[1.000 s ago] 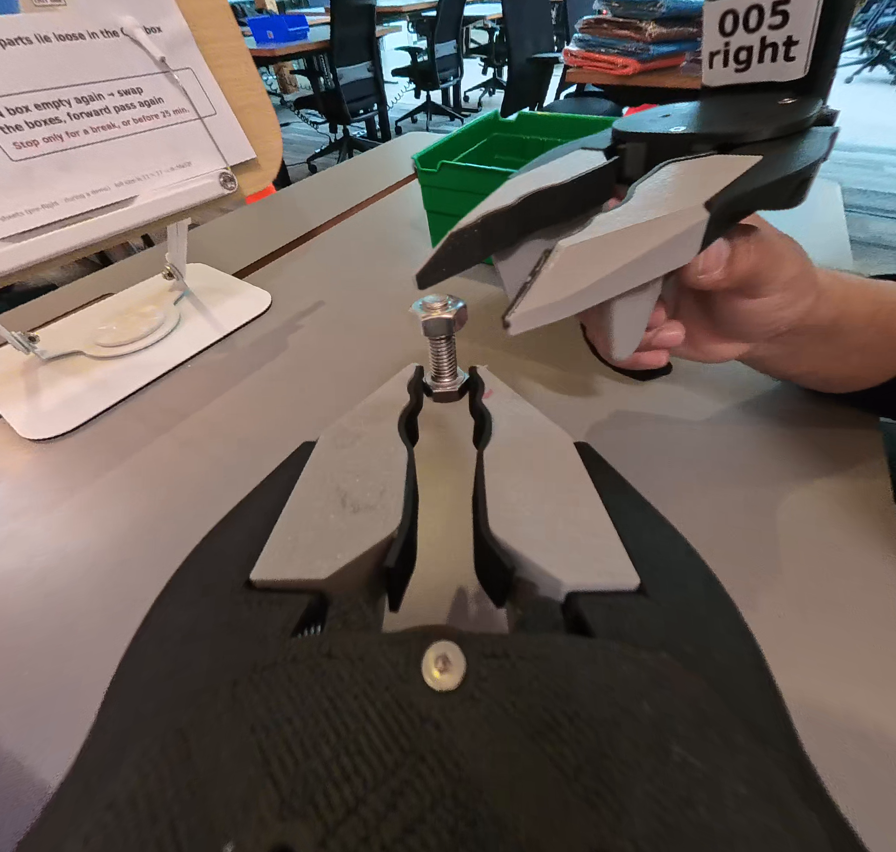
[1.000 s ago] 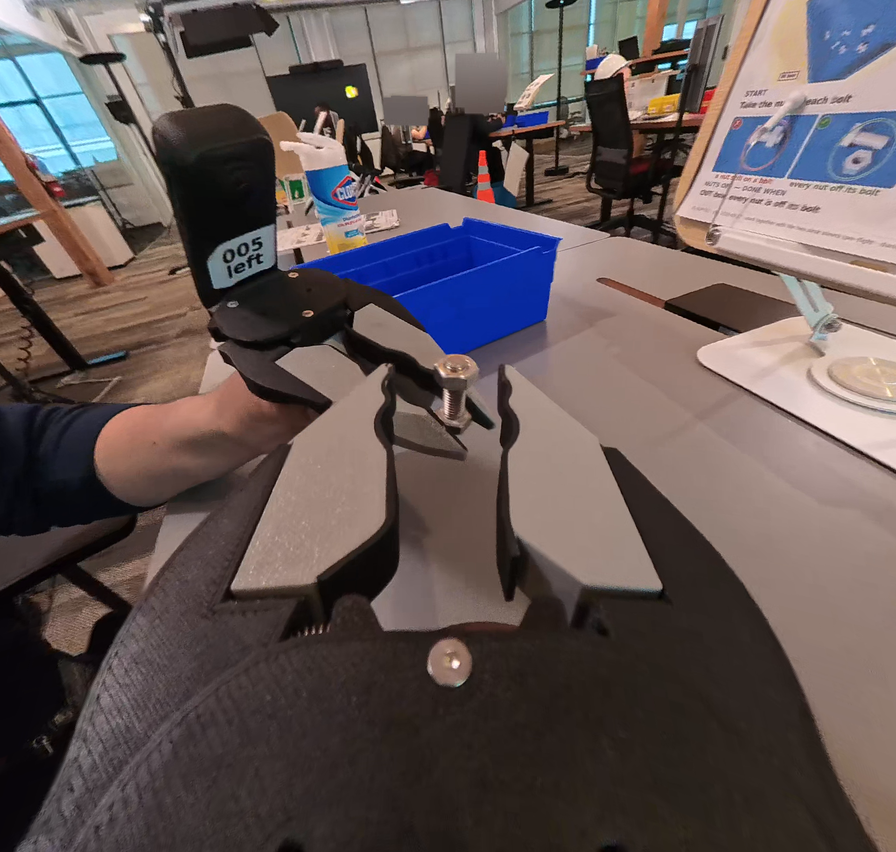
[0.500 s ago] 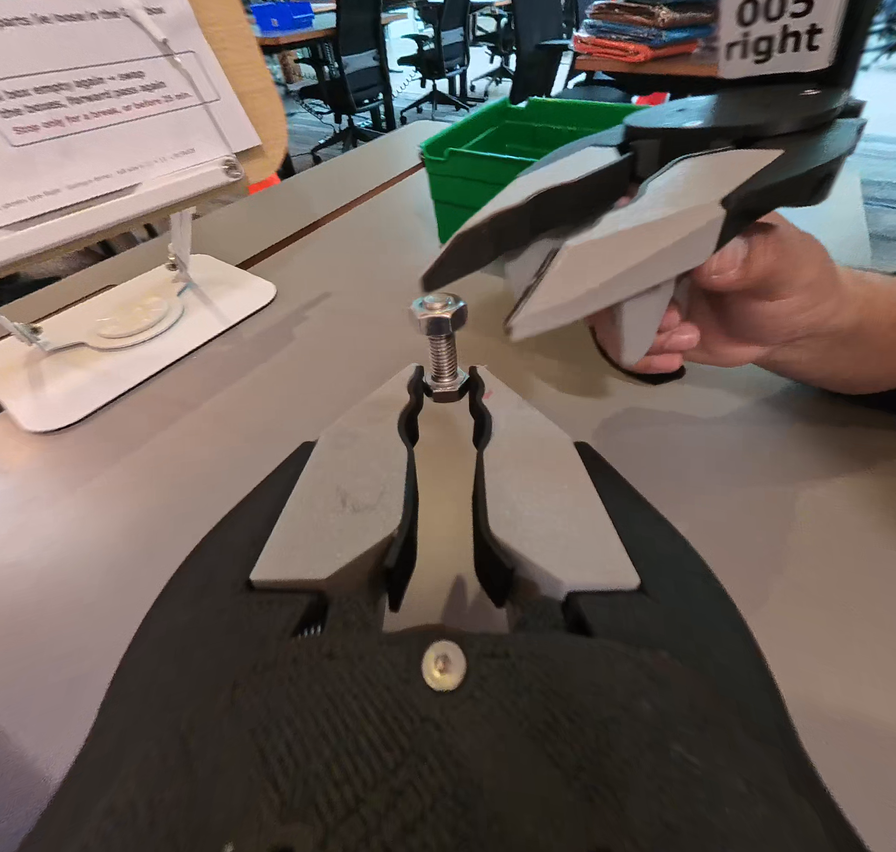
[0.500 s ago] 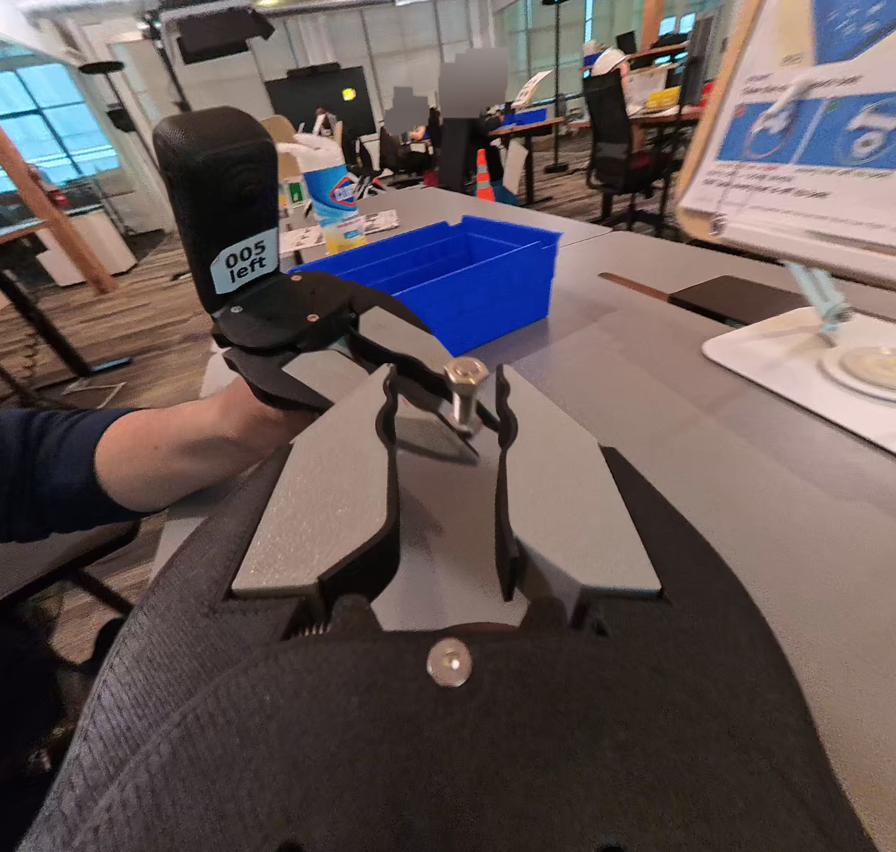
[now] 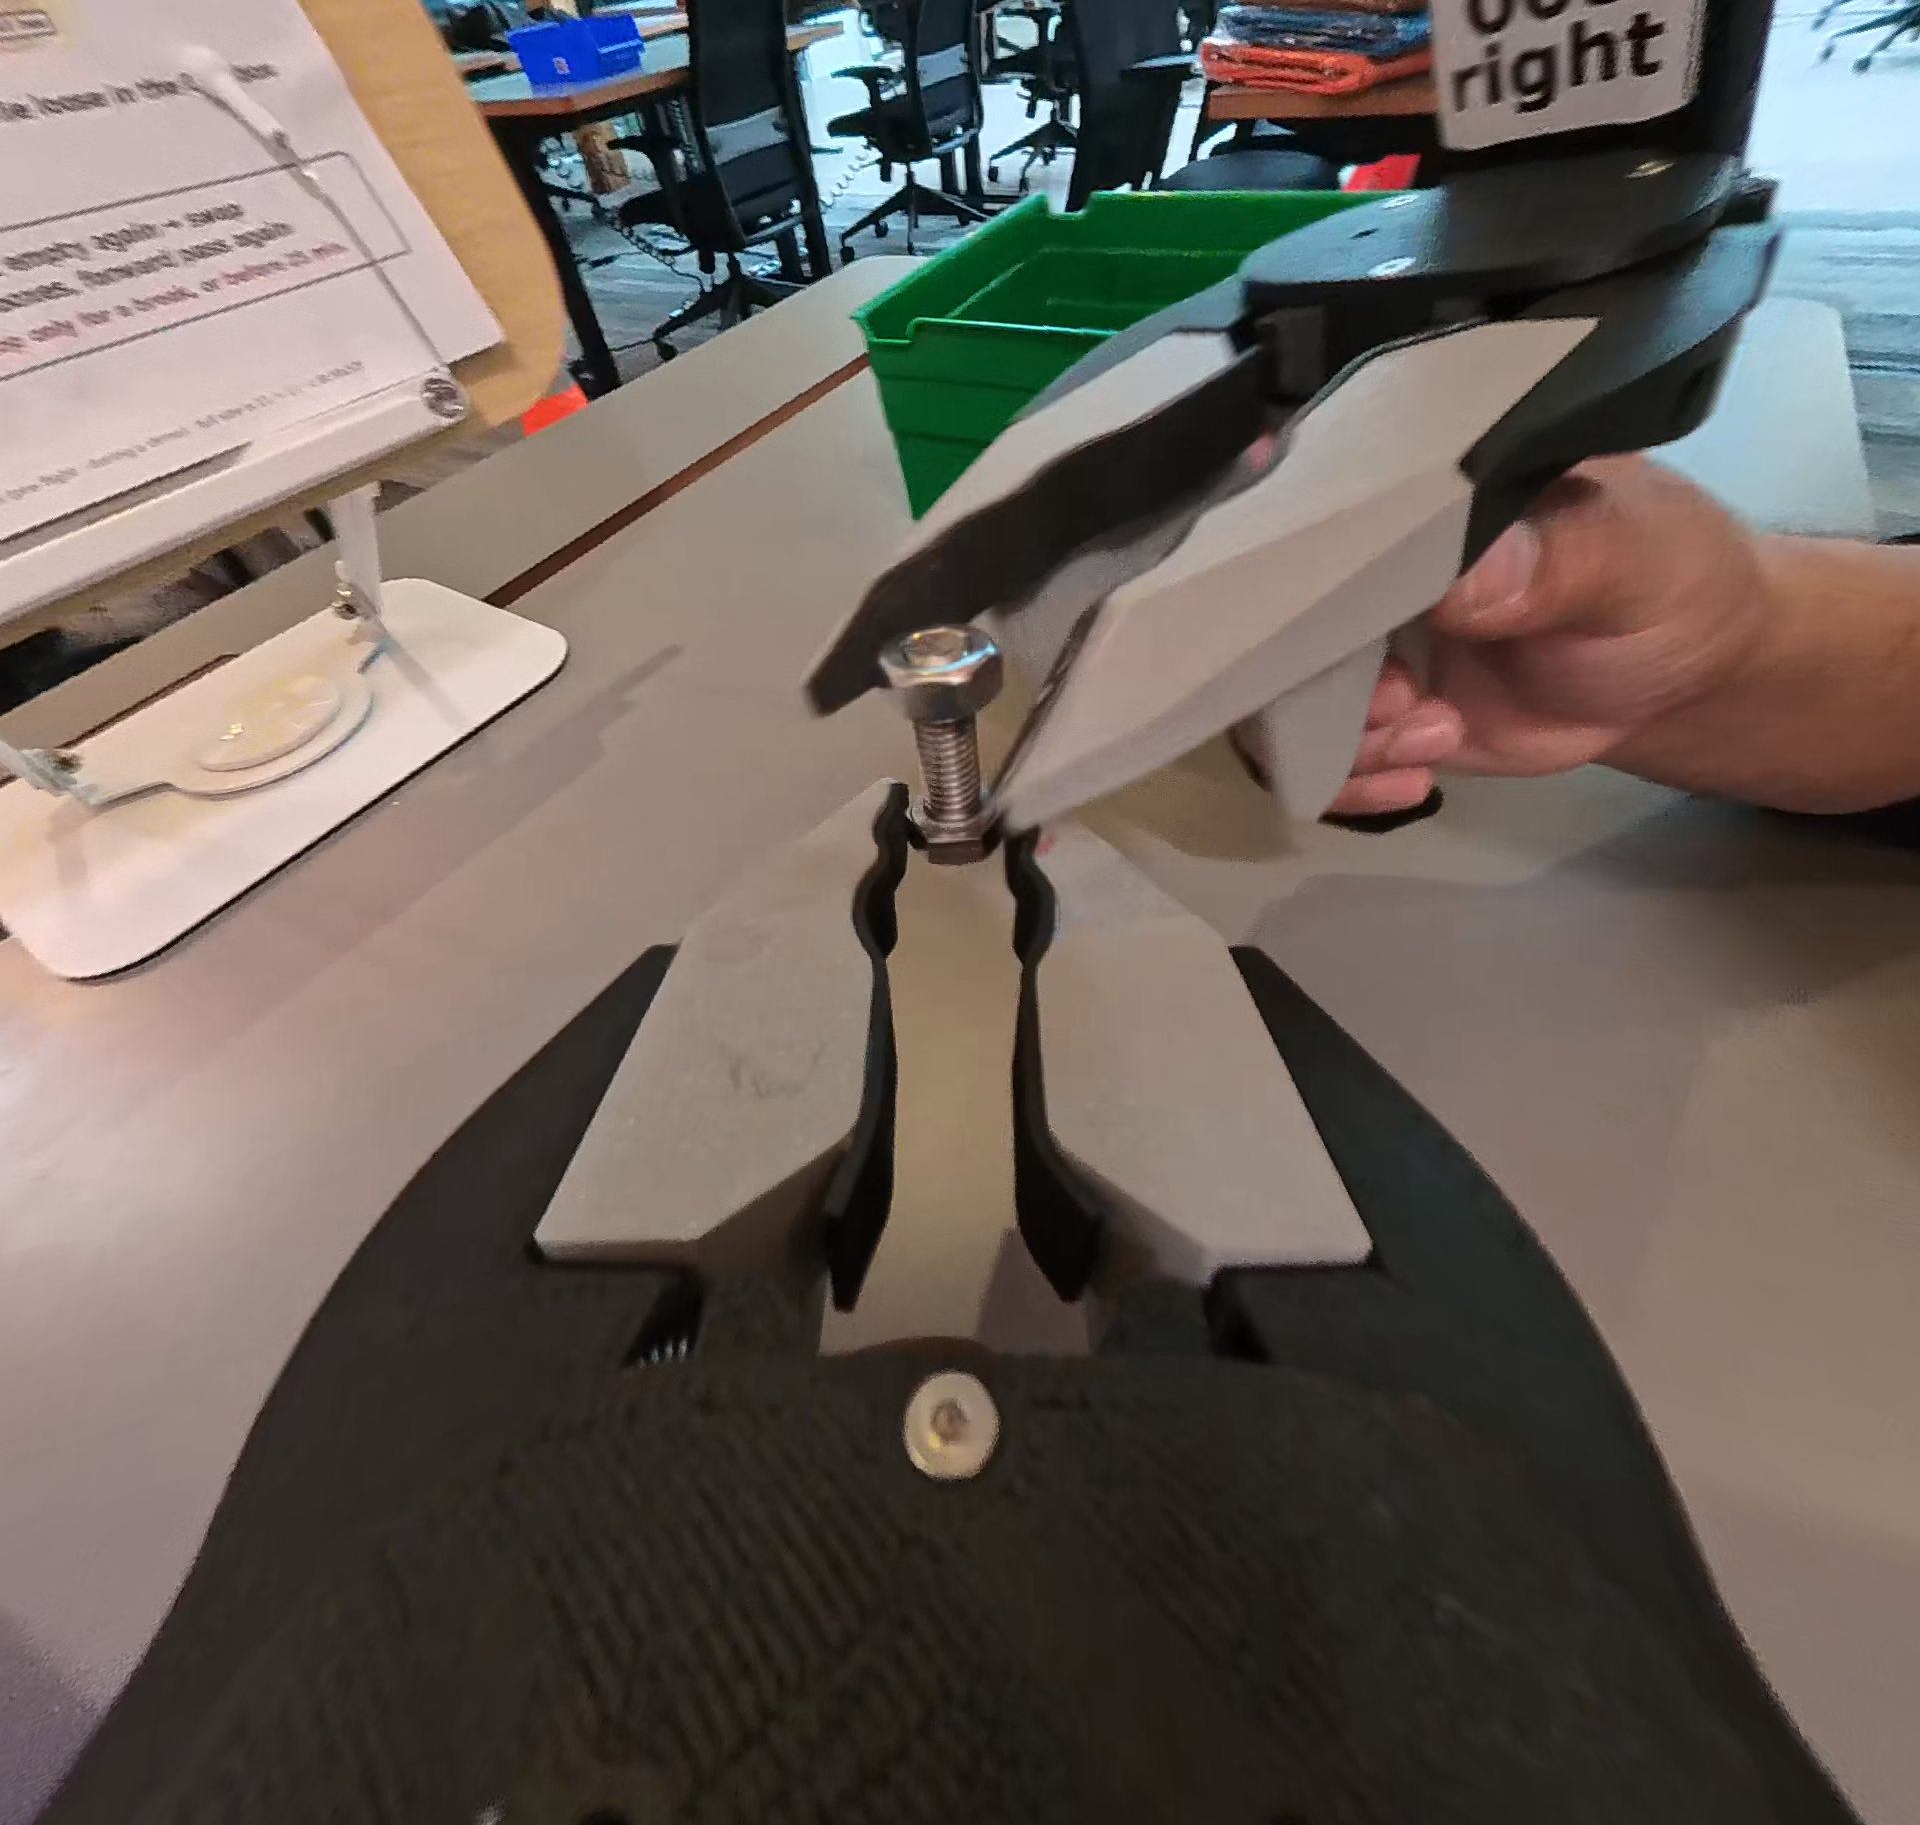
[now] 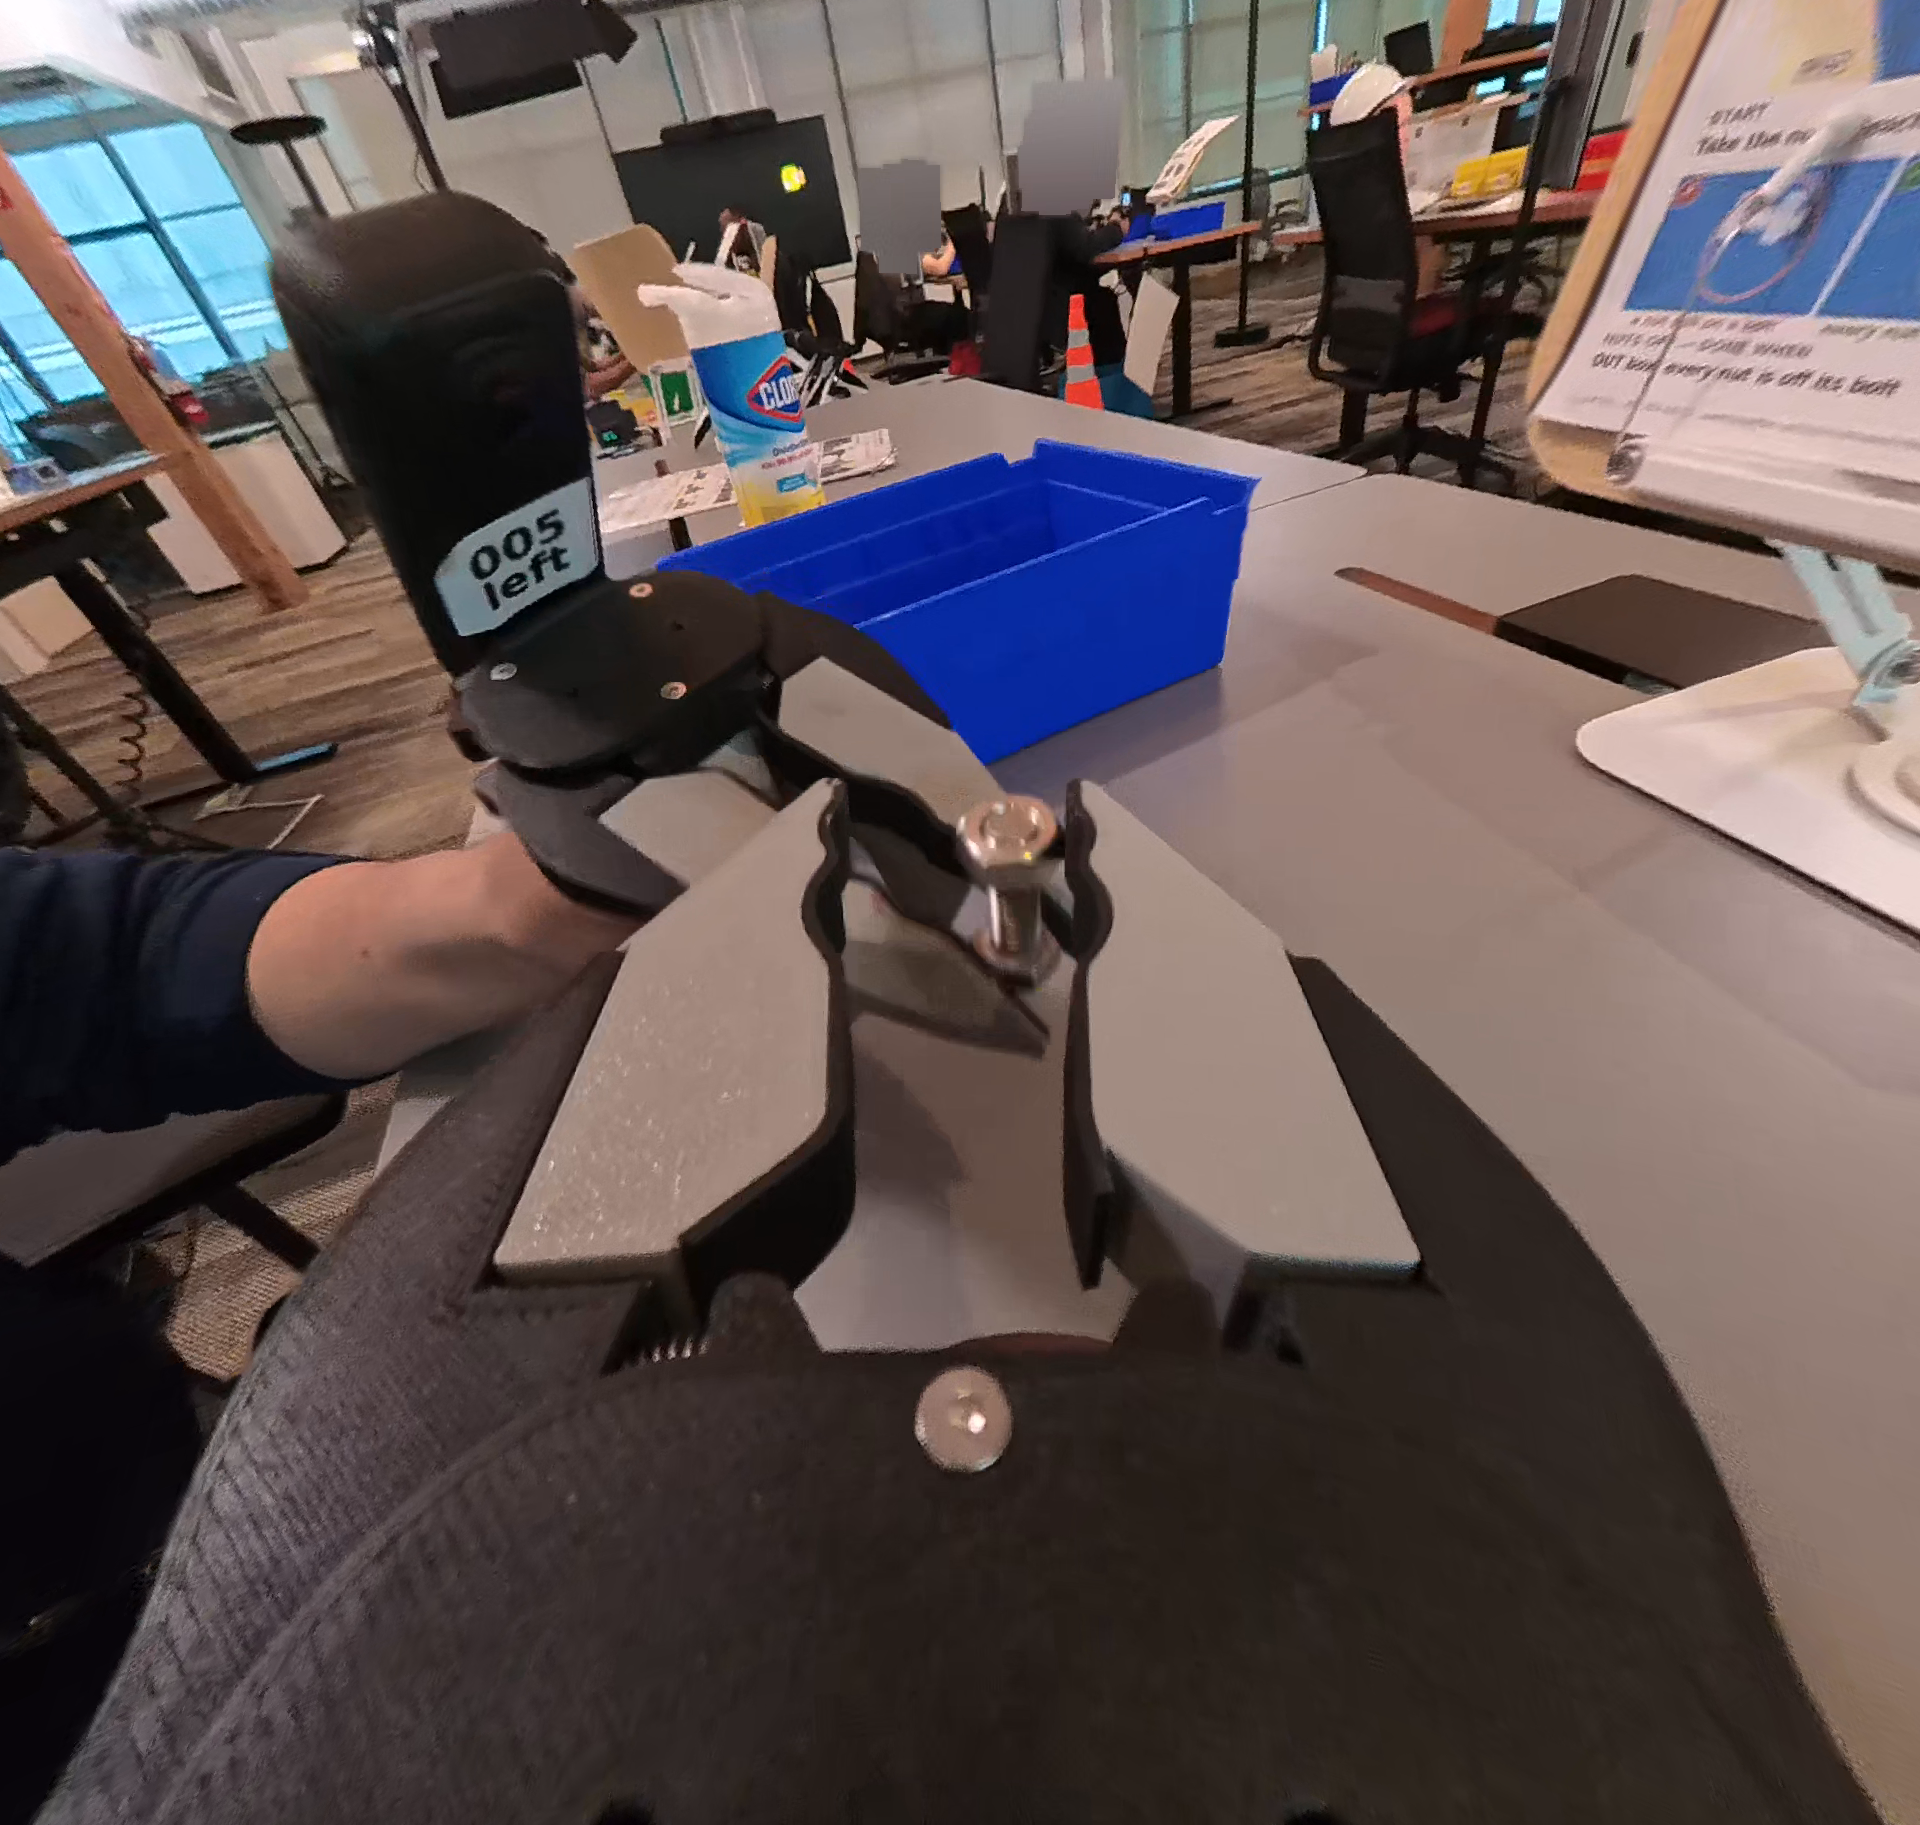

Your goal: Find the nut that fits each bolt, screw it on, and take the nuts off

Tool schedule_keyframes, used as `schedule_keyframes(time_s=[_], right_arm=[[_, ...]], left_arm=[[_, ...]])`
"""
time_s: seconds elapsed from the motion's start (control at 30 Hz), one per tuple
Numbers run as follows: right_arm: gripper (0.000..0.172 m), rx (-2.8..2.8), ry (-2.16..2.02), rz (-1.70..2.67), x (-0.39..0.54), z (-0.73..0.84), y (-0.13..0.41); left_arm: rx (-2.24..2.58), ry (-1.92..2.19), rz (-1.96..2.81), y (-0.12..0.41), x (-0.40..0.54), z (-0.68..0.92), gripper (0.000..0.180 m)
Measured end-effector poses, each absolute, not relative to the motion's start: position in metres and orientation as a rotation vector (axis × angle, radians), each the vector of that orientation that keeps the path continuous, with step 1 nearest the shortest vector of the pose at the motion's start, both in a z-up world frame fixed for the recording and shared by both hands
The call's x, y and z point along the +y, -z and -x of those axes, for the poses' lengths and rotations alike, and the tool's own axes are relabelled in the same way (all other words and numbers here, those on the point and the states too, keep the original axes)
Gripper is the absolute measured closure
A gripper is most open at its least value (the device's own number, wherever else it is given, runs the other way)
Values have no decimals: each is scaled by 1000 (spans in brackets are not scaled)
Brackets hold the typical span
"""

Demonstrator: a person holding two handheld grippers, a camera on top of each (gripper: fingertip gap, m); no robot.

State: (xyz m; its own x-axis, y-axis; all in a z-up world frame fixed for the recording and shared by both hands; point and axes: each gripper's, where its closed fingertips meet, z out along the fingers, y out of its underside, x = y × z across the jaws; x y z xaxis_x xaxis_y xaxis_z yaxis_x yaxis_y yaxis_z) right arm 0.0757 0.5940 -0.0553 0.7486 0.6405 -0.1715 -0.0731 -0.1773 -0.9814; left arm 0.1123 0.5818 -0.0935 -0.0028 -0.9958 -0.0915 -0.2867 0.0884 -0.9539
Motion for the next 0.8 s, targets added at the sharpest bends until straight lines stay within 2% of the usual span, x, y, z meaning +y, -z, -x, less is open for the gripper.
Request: schedule_keyframes(time_s=[0.1,0.37,0.57,0.8], right_arm=[[129,-452,-712,1651,598,-68,57],[137,-420,-674,1612,590,-89,47],[128,-457,-692,1638,599,-63,53],[134,-439,-619,1619,590,-88,48]], left_arm=[[1468,1010,1341,93,572,-116,164],[1387,970,1370,84,601,-102,164],[1473,1034,1331,91,568,-117,164],[1392,992,1366,84,595,-104,164]])
